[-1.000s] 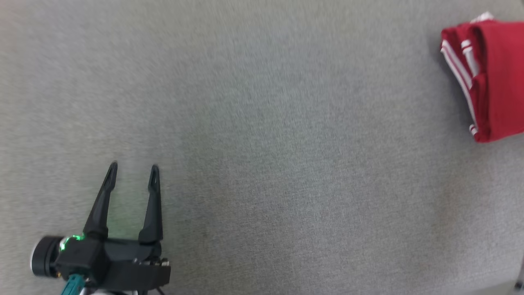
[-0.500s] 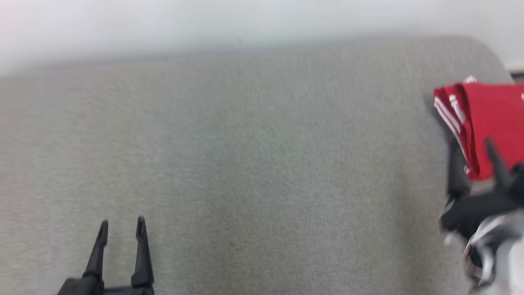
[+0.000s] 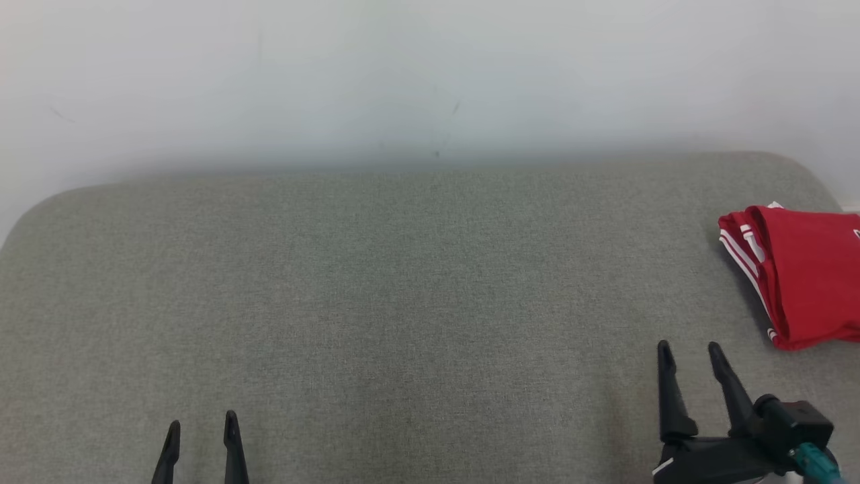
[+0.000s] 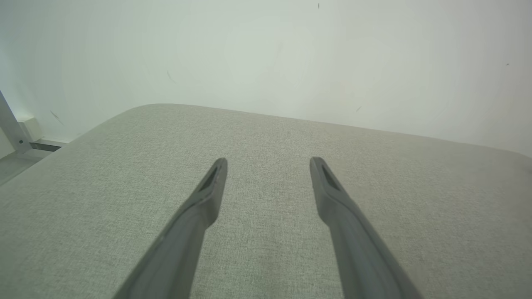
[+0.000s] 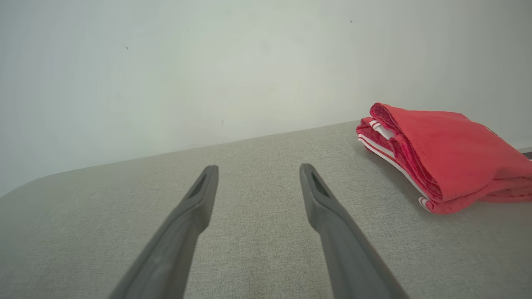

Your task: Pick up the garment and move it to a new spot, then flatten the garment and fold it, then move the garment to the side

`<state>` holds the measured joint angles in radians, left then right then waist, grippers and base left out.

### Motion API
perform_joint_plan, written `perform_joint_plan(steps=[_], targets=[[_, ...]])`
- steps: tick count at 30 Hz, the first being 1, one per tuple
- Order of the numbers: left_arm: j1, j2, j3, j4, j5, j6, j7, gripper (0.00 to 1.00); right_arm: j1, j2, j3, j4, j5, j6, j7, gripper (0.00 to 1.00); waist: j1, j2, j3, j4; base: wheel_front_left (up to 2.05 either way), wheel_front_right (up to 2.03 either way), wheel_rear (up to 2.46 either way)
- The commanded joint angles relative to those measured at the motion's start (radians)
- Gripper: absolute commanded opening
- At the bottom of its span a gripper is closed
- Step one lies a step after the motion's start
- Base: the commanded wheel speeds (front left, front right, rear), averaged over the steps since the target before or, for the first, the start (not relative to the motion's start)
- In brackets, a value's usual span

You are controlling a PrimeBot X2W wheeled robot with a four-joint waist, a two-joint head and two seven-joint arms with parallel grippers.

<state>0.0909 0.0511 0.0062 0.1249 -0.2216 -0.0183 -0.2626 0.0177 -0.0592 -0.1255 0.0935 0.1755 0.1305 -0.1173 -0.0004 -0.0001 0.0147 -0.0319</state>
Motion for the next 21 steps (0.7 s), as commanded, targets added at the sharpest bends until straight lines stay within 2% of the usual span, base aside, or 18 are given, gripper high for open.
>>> perform_joint_plan(steps=[1,8,21], targets=[[0.015,-0.001,0.001,0.007,0.006,-0.005,-0.002,1.0,0.008,0.006,0.021,0.009,0.001,0.0,-0.025,1.0,0.0004,0.0001,-0.012,0.006,0.0,0.0,0.0],[0.036,-0.001,-0.008,0.018,0.017,-0.005,-0.002,1.0,0.022,0.009,0.057,0.091,-0.005,0.0,-0.093,1.0,0.0004,0.0001,-0.034,0.012,0.0,0.0,0.0],[0.054,-0.001,-0.011,0.02,0.024,-0.003,-0.002,1.0,0.034,0.01,0.074,0.139,-0.014,0.0,-0.121,1.0,0.0004,0.0001,-0.059,0.021,0.0,0.0,0.0]])
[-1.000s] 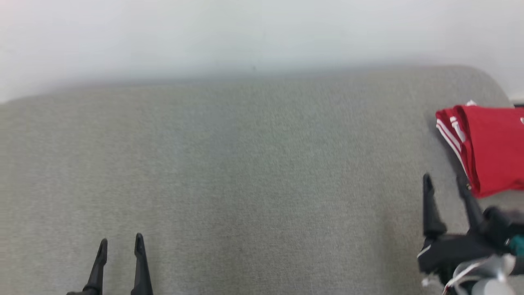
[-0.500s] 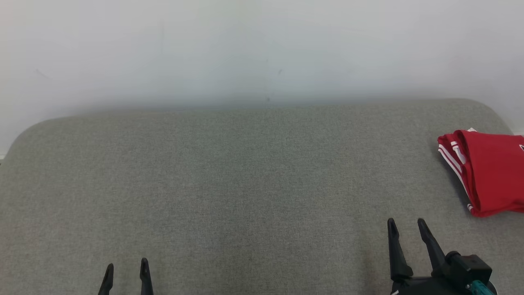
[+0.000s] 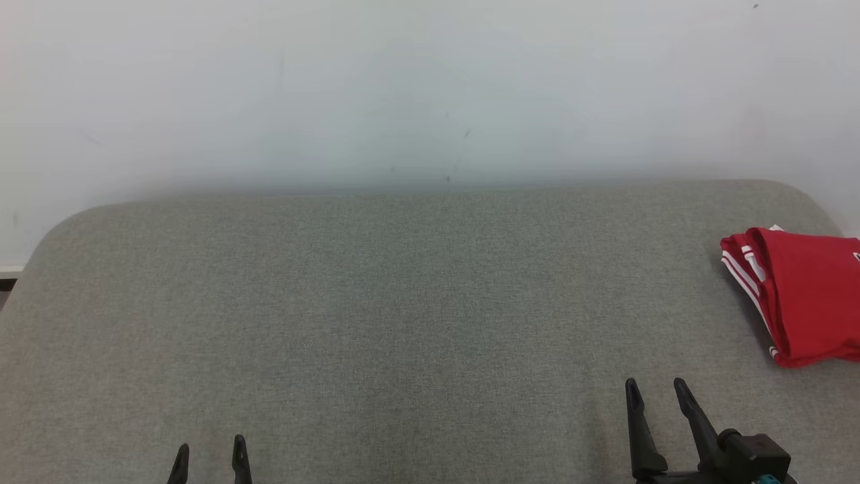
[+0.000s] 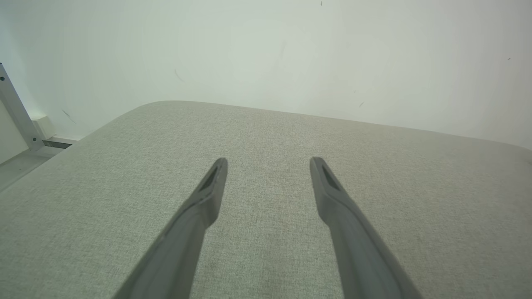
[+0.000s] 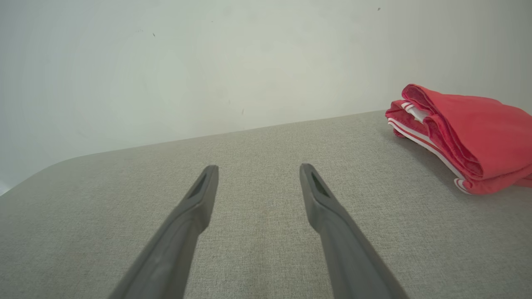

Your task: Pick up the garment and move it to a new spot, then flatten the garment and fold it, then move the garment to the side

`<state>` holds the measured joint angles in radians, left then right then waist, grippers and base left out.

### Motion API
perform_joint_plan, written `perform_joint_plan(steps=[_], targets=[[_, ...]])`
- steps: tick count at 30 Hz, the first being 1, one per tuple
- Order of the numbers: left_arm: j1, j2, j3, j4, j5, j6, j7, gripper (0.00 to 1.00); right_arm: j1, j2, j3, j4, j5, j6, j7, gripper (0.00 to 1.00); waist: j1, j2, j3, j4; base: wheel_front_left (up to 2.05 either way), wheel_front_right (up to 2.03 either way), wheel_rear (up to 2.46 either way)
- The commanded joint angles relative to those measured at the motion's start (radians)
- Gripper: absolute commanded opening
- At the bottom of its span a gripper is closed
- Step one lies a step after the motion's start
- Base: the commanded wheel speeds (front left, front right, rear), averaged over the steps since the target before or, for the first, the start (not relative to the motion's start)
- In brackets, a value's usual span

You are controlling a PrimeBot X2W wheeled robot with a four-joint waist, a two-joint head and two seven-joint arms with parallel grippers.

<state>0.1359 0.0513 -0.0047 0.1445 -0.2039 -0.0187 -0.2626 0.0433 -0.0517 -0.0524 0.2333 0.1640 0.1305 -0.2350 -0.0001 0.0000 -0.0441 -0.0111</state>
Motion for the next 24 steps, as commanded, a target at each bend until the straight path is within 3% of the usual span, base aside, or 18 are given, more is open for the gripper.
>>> perform_joint_plan(steps=[1,17,18,24], targets=[[0.009,-0.001,-0.001,0.0,0.006,-0.003,-0.002,1.0,0.008,0.003,0.001,0.001,-0.003,0.0,-0.004,1.0,0.0001,0.0,0.0,0.001,0.0,0.0,0.0],[0.014,-0.002,0.003,-0.004,-0.001,-0.01,-0.002,1.0,0.0,0.003,0.006,0.01,0.033,0.0,-0.015,1.0,0.0001,0.0,0.007,-0.005,0.0,0.0,0.0],[0.005,0.0,0.001,-0.001,0.008,-0.008,0.0,0.0,-0.001,0.0,0.006,0.011,0.03,0.0,-0.011,0.0,0.0002,0.0,0.007,-0.005,0.0,0.0,0.0],[0.005,-0.001,0.003,0.051,-0.006,-0.009,0.009,0.0,0.019,0.0,0.004,0.061,0.044,0.0,0.002,0.0,0.0001,0.0,0.008,-0.005,0.0,0.0,0.0]])
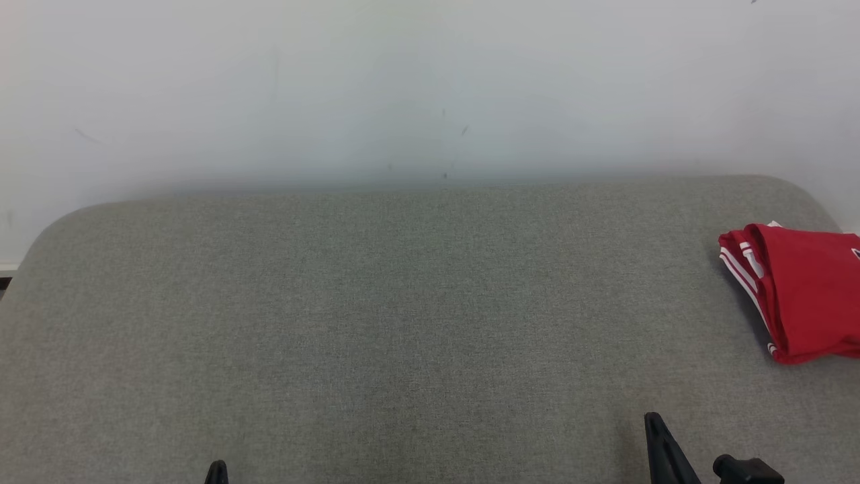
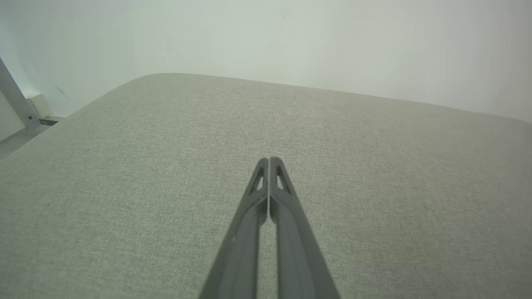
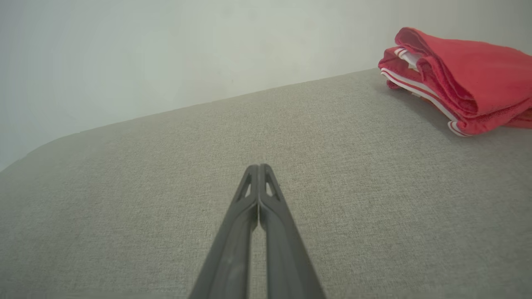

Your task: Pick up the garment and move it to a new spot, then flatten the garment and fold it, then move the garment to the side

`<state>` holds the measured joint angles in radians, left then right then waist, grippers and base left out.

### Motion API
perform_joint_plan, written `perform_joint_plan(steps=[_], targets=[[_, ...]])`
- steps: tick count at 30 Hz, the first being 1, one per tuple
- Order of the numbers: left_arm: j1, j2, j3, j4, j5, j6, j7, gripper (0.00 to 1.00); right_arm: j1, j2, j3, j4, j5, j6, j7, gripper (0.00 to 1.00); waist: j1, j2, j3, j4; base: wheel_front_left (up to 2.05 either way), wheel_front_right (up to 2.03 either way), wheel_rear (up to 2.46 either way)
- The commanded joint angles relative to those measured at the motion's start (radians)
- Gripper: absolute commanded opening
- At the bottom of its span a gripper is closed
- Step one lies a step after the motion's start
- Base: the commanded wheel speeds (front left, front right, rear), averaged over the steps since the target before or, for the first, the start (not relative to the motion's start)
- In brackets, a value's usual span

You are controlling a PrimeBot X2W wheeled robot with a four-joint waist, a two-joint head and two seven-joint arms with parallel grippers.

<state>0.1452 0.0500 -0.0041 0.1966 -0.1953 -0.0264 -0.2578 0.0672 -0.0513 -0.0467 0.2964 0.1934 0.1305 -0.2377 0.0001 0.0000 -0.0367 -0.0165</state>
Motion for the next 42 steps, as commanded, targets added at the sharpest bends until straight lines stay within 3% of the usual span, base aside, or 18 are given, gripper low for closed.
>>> perform_joint_plan(steps=[1,22,42], targets=[[-0.008,0.0,0.004,0.001,-0.034,-0.003,0.01,0.0,-0.009,0.0,-0.004,-0.002,0.034,0.0,0.01,0.0,0.0,0.0,0.001,0.0,0.0,0.0,0.0],[-0.076,0.0,0.035,0.012,-0.409,-0.03,0.107,0.0,-0.055,0.0,-0.02,-0.019,0.409,0.0,0.101,0.0,0.0,0.0,0.007,0.003,0.0,0.0,0.0],[-0.128,0.0,0.059,0.021,-0.689,-0.052,0.181,0.0,-0.091,0.001,-0.034,-0.03,0.69,0.0,0.171,0.0,0.0,0.0,0.014,0.006,0.0,0.0,0.0]])
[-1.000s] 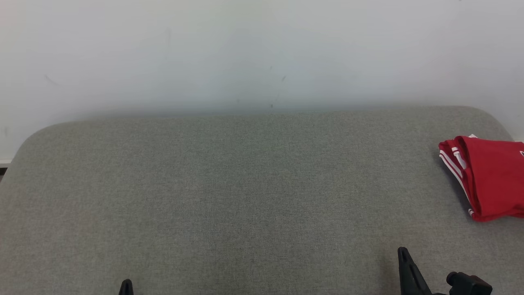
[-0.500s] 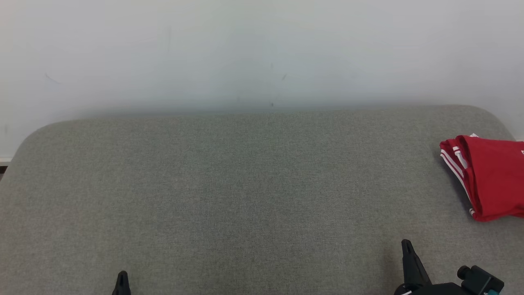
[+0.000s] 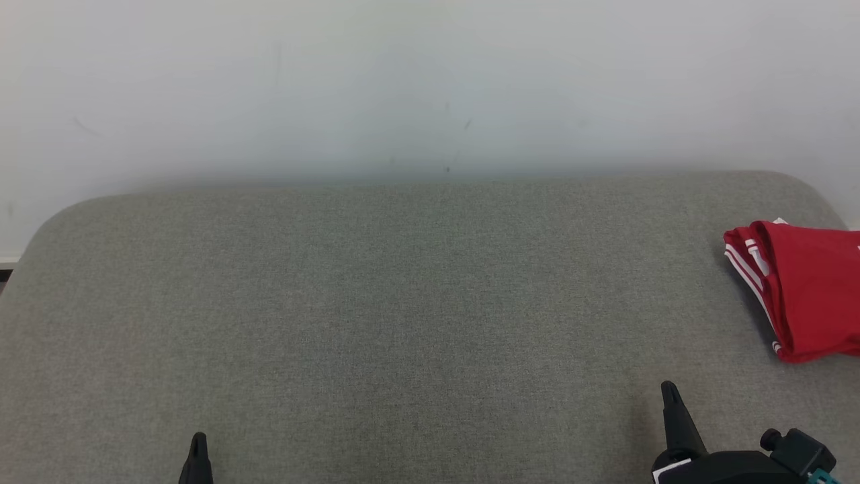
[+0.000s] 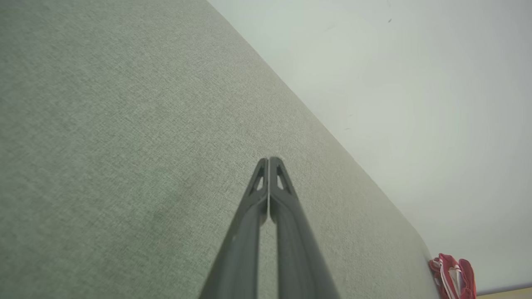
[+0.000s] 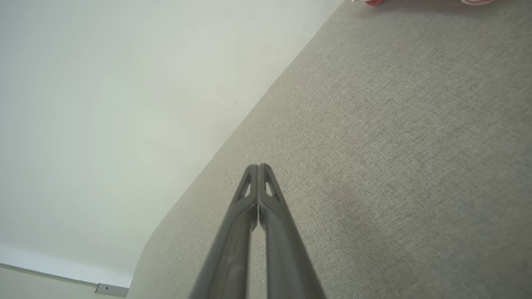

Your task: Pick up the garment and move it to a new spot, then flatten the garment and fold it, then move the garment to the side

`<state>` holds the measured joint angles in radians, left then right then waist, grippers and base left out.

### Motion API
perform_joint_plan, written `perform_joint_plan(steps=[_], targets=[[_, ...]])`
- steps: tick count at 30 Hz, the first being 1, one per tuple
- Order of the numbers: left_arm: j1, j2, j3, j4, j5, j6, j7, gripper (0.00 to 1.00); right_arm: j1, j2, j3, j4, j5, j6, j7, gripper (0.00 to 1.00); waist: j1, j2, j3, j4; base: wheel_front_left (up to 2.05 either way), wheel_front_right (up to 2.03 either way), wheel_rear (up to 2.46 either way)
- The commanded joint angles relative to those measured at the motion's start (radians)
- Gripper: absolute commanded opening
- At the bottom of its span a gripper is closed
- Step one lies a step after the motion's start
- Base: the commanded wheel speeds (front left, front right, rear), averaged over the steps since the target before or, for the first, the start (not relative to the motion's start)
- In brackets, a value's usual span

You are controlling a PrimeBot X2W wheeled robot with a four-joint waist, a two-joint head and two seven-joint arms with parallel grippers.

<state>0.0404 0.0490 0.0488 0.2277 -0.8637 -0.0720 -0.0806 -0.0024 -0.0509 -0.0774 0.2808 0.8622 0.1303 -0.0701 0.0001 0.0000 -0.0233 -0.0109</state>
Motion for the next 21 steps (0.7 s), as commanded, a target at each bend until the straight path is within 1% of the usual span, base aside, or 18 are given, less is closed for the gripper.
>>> perform_joint_plan(steps=[1,21], targets=[[-0.026,0.001,0.007,-0.01,-0.034,-0.007,0.007,0.0,-0.023,0.0,-0.003,-0.015,0.034,0.0,0.007,0.0,-0.0001,0.0,0.0,0.0,0.0,0.0,0.0],[-0.065,0.002,0.025,-0.002,-0.25,-0.024,0.065,0.0,-0.05,0.0,-0.014,-0.022,0.252,0.0,0.061,0.0,-0.0001,0.0,0.006,0.003,0.0,0.0,0.0]])
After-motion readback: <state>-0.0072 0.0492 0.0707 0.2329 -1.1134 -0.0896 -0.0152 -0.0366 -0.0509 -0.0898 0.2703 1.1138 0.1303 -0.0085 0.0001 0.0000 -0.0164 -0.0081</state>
